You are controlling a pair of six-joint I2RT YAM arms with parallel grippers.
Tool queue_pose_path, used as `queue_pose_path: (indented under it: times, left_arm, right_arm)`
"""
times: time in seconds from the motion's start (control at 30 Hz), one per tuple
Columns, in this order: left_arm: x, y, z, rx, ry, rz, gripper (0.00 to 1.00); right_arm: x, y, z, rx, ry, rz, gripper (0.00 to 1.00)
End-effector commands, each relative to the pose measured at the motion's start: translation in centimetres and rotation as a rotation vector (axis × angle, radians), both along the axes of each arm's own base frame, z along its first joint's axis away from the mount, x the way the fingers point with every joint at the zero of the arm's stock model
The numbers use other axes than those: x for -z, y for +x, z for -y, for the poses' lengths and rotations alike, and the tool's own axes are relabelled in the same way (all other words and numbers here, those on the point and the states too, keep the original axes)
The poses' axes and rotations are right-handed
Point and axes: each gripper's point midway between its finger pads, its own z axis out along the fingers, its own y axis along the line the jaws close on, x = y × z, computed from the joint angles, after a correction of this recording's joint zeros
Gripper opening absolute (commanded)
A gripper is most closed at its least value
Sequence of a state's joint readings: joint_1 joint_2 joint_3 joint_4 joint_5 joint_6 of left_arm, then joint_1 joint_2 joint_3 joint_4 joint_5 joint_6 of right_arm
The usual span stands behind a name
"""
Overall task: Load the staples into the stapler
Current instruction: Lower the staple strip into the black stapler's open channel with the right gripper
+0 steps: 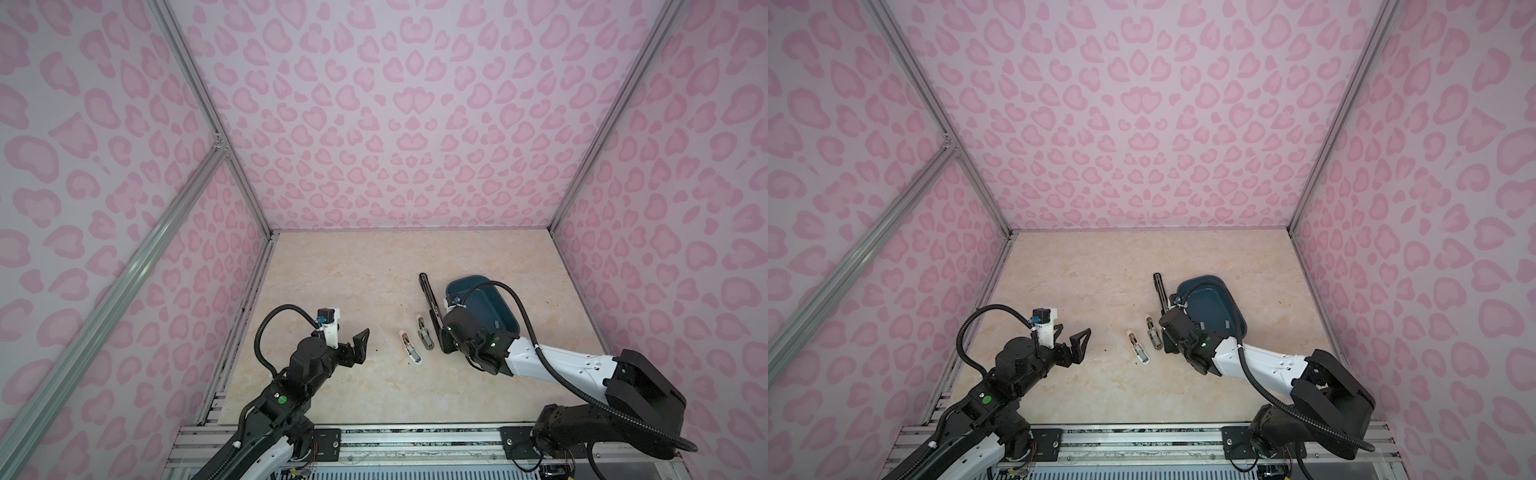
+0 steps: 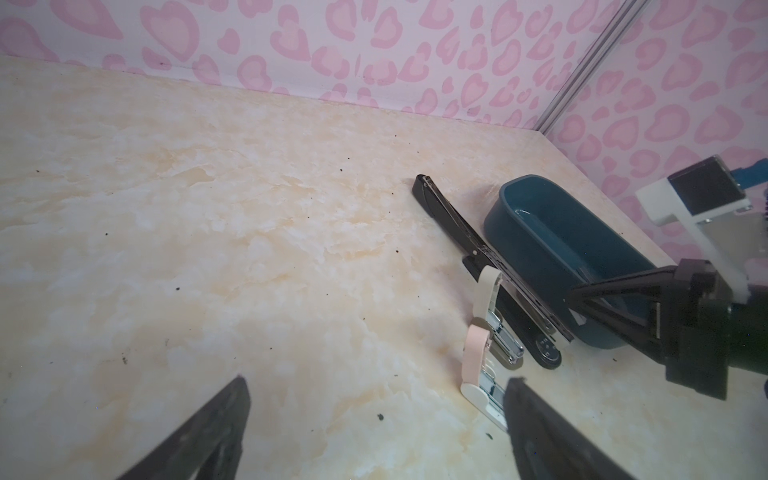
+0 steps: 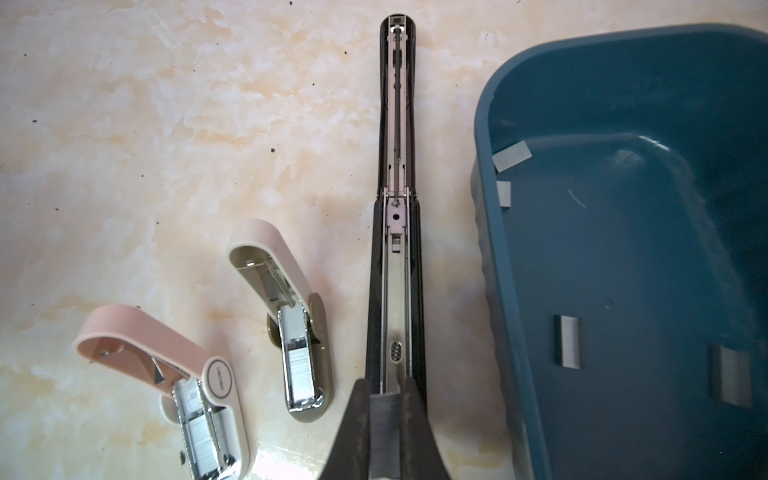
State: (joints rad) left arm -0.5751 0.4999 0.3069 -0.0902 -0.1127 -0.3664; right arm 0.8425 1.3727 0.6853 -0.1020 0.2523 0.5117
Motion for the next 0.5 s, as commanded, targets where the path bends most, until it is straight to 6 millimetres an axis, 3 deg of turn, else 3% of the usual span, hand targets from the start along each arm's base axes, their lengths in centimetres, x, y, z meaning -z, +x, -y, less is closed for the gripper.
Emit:
queue_pose_path:
  times: [0.0,0.47]
  left_arm:
    - [0.0,0.0,0.4,0.022,-0.009,0.002,0.96]
    - [0.6,-0.1,2.2,0.108,-0.003,-0.042,0.96]
  right_arm:
    - [-0.1,0.5,0.1,0.023,-0.011,0.027,0.08]
    - [0.9,0.6,-0.4,0.0,-0.044,0.023,0.08]
